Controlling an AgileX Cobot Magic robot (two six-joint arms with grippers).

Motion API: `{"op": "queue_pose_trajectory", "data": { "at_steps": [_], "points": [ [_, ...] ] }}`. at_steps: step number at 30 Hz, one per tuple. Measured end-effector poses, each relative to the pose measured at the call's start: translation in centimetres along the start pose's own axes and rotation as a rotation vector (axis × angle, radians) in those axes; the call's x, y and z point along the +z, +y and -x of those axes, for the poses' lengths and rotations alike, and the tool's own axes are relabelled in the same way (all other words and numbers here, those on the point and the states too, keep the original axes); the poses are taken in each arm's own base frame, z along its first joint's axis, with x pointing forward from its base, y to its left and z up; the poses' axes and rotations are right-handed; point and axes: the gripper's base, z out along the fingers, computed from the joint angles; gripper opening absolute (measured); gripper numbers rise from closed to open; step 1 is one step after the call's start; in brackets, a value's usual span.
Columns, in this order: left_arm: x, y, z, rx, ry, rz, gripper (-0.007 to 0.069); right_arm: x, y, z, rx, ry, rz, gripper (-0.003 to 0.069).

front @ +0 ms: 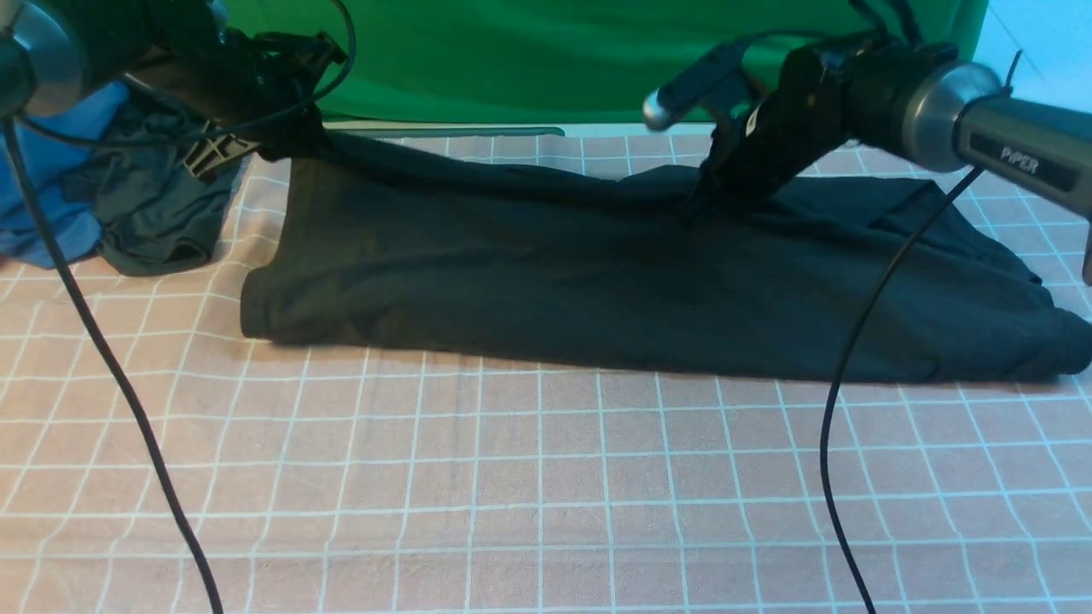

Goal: Fold a long-sleeved shirt over a pink coffee tablecloth.
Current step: 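Fold the black garment in half by bringing its near edge over to the far edge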

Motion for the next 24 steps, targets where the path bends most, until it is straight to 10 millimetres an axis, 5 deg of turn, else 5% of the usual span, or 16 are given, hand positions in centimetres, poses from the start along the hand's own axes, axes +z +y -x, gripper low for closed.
{"op": "queue_pose_trajectory", "data": {
  "at_steps": [11,17,20,24],
  "points": [
    [2.2,0.6,0.3,-0.010,-0.066,-0.026,0.0047,1.1,-1.6,0.6,0.016,-0.118,-0.060,0.0071],
    [3.1,0.8,0.4,-0.004,-0.089,-0.031,0.0052,2.3,-1.7,0.6,0.016,-0.183,-0.085,0.0178],
    [3.8,1.0,0.5,0.019,-0.126,-0.035,0.0106,2.1,-2.0,1.3,0.013,-0.264,-0.117,0.0279],
    [3.8,1.1,1.0,0.038,-0.162,-0.041,0.0249,1.6,-2.2,1.7,0.012,-0.287,-0.126,0.0300]
  ]
}}
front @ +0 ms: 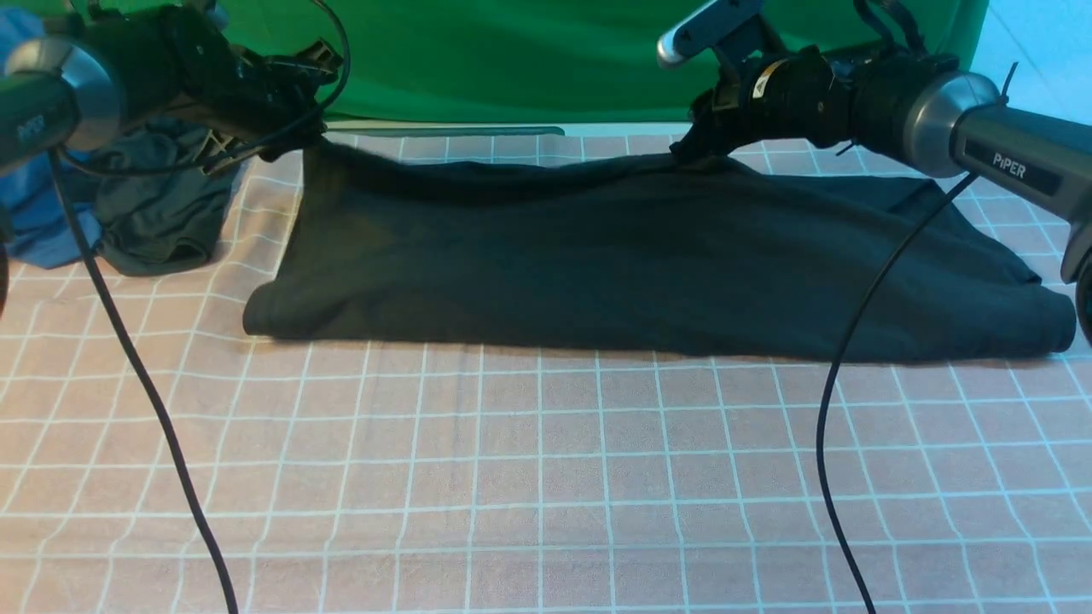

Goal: Fold a long-sleeved shirt over a pink coffee tablecloth.
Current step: 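Fold the black garment in half by bringing its near edge over to the far edge, then pull the folded dark garment lengthwise by its ends to straighten it flat on the table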

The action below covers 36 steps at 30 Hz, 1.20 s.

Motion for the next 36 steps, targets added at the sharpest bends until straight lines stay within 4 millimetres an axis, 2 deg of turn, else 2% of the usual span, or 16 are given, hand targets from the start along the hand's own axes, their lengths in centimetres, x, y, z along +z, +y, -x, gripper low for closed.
{"op": "queue_pose_trajectory", "data": {
  "at_steps": [2,3,5,6,8,10,12,14,16,19,22,28,33,36],
  "points": [
    [-0.3,-0.1,0.3,0.014,-0.011,0.000,0.0323,-0.7,-0.5,0.3,0.003,0.038,0.007,0.0290],
    [-0.4,-0.1,0.3,0.015,-0.012,0.000,0.0323,-1.0,-0.7,0.6,0.004,0.039,0.007,0.0284],
    [-1.1,-0.2,0.6,0.017,-0.008,0.006,0.0379,-3.0,-1.9,1.4,0.014,0.106,0.016,0.0228],
    [-1.8,-0.4,1.1,0.021,-0.007,0.010,0.0386,-4.5,-2.9,2.2,0.024,0.120,0.010,0.0187],
    [-2.8,-0.8,1.6,0.032,-0.008,0.011,0.0378,-6.0,-4.1,2.8,0.056,0.137,-0.002,0.0133],
    [-4.2,-1.5,2.3,0.058,-0.006,0.007,0.0298,-7.5,-5.9,3.0,0.117,0.148,-0.029,0.0052],
    [-5.1,-1.9,2.5,0.063,0.019,0.009,0.0224,-7.9,-6.7,2.7,0.145,0.168,-0.038,0.0039],
    [-5.9,-2.3,2.0,0.099,0.103,0.002,0.0088,-7.8,-6.8,2.0,0.176,0.212,-0.013,0.0038],
    [-6.0,-2.7,1.2,0.140,0.165,-0.014,0.0041,-7.4,-6.0,1.6,0.192,0.238,0.046,0.0036],
    [-4.9,-3.6,-1.0,0.192,0.253,-0.036,0.0013,-6.1,-4.1,1.2,0.210,0.229,0.152,0.0036],
    [-2.6,-4.3,-4.0,0.216,0.335,-0.043,0.0013,-3.7,-2.1,-0.1,0.248,0.230,0.226,0.0036],
    [2.0,-5.0,-8.0,0.229,0.329,-0.070,0.0013,0.2,-0.2,-3.4,0.273,0.259,0.241,0.0036],
    [5.0,-4.2,-9.0,0.210,0.247,-0.082,0.0013,1.6,-0.2,-3.8,0.280,0.184,0.180,0.0036],
    [6.1,-3.8,-8.6,0.184,0.157,-0.103,0.0013,2.2,-0.7,-3.5,0.284,0.101,0.116,0.0036]
  ]
}}
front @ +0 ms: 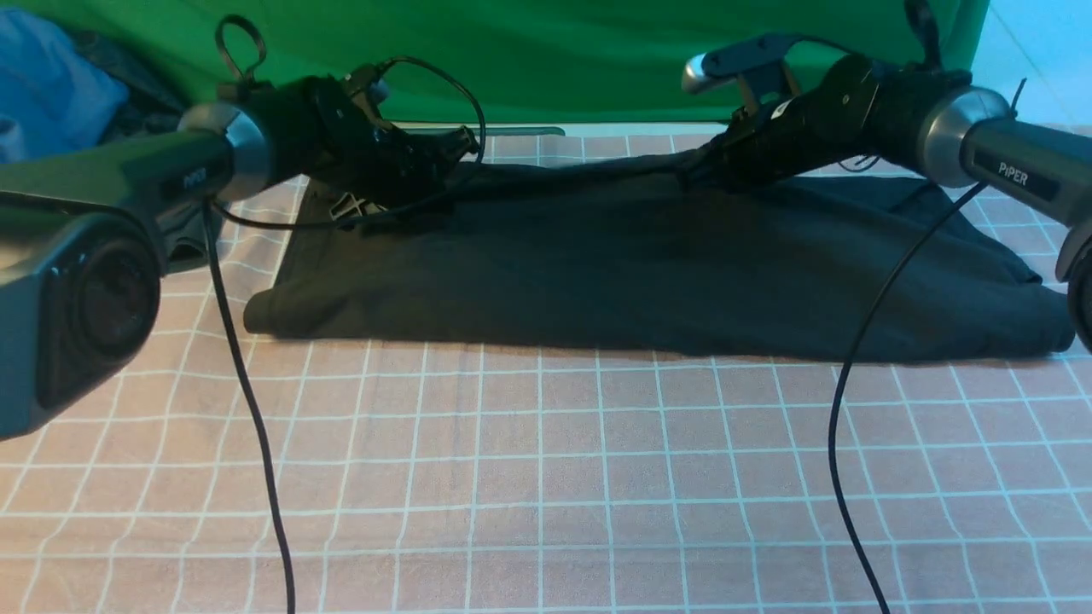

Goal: Fold a long-sleeved shirt over a pink coffee tablecloth.
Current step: 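Pull the folded dark garment lengthwise by its ends to straighten it flat on the table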

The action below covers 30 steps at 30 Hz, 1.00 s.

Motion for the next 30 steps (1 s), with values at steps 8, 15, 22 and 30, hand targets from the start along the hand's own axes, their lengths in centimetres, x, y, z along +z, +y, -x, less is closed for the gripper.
{"op": "queue_pose_trajectory", "data": {
  "at_steps": [8,15,22,30],
  "points": [
    [-0.6,2.2,2.4,-0.119,-0.111,-0.002,0.0013,-0.6,-0.5,1.1,-0.061,-0.063,-0.050,0.0061],
    [-8.4,0.6,5.0,-0.017,0.040,-0.007,0.0013,-7.2,-2.3,3.4,-0.150,0.152,-0.041,0.0069],
    [-13.4,-1.5,4.0,0.156,0.171,0.004,0.0013,-10.0,-11.2,0.6,0.117,0.293,-0.162,0.0069],
    [-9.2,1.0,-3.5,0.169,0.339,0.085,0.0013,-7.7,-13.6,-2.7,0.168,0.364,-0.175,0.0070]
  ]
}}
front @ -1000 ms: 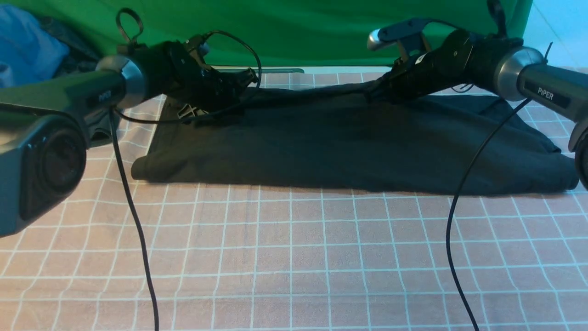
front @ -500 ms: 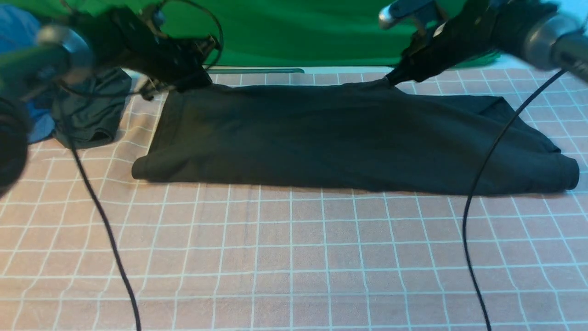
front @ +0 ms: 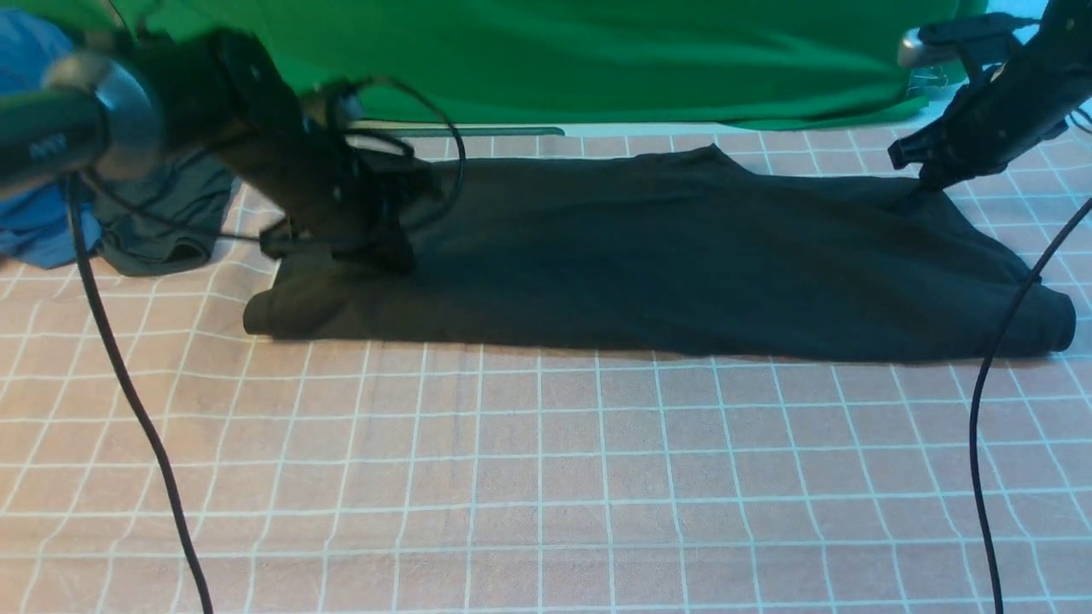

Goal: Fold a long-sleeved shirt over a pink coffee tablecloth.
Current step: 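Pull the folded dark garment lengthwise by its ends to straighten it flat on the table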

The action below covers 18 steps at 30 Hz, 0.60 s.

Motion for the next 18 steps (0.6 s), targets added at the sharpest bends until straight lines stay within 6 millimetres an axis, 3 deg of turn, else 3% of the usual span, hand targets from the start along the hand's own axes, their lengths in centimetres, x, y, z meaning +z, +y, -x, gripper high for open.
{"op": "queue_pose_trajectory", "data": {
  "at_steps": [5,18],
  "points": [
    [1.2,0.3,-1.3,-0.006,0.007,0.011,0.0013,1.4,1.4,-0.8,-0.044,0.067,0.047,0.0070],
    [1.0,0.3,-1.4,-0.012,0.002,0.006,0.0013,1.1,5.6,-1.7,-0.173,0.224,0.155,0.0094]
  ]
}}
